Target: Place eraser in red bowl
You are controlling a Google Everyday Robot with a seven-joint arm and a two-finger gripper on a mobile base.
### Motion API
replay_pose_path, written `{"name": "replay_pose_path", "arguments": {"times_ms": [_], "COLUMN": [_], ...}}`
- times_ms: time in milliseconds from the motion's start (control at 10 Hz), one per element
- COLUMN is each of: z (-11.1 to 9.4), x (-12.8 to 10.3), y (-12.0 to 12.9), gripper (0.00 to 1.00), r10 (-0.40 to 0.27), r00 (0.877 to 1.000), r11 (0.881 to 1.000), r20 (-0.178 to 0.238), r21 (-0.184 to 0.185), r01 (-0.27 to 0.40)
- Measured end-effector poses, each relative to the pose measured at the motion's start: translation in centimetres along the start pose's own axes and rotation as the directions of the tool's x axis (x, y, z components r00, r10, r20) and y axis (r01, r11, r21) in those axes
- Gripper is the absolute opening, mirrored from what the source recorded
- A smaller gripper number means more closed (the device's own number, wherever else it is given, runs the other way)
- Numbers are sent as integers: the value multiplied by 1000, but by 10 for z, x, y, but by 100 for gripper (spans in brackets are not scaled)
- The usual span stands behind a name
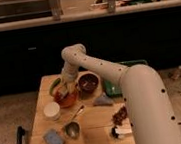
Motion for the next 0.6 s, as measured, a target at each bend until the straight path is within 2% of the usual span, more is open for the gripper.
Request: {"name": "replay_pose_path", "arguments": {"times_ms": [200, 600], "z": [5, 12], "x": [4, 5], "y": [-2, -8], "gripper": [80, 80], "r10": [5, 6], "r00": [1000, 1000], "r11": [1000, 1000], "r20": [5, 20], "r21": [3, 3], "r01": [-5, -6]}}
